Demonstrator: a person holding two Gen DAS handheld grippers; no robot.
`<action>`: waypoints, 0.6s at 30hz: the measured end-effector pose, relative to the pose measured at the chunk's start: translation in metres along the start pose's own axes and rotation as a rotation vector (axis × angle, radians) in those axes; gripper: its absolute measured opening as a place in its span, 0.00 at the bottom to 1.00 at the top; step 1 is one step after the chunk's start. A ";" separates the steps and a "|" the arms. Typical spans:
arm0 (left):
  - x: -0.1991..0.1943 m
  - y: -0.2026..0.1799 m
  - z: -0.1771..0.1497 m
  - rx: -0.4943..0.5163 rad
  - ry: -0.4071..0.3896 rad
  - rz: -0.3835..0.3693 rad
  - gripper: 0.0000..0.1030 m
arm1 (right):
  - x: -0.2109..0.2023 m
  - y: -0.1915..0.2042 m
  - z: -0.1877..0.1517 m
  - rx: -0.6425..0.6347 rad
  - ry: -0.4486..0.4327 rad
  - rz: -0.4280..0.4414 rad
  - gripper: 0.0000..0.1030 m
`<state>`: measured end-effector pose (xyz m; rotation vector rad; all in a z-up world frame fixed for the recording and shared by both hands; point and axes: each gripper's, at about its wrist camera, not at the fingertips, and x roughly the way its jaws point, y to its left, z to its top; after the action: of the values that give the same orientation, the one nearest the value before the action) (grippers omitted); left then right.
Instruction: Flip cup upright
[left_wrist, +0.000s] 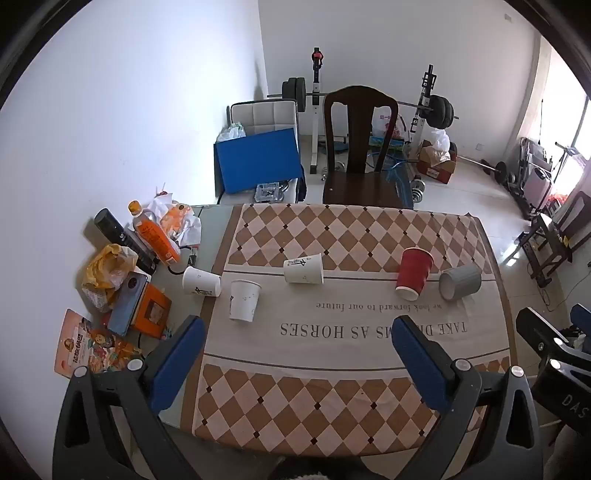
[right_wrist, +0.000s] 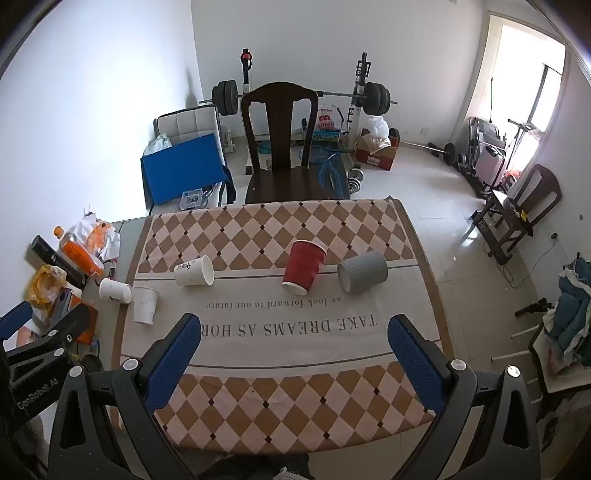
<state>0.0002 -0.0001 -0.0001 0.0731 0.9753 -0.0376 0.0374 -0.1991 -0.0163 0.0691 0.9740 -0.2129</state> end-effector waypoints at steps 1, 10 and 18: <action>0.000 0.000 0.000 -0.003 -0.003 -0.004 1.00 | 0.000 -0.001 0.000 0.001 -0.004 0.002 0.99; 0.000 0.000 0.000 -0.004 -0.009 -0.008 1.00 | -0.004 -0.007 -0.002 0.006 -0.004 0.010 0.99; 0.000 0.000 0.000 -0.005 -0.012 -0.006 1.00 | -0.008 -0.006 -0.003 0.006 -0.007 0.008 0.99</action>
<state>0.0000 -0.0001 0.0001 0.0650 0.9641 -0.0410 0.0298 -0.2029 -0.0110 0.0774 0.9660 -0.2084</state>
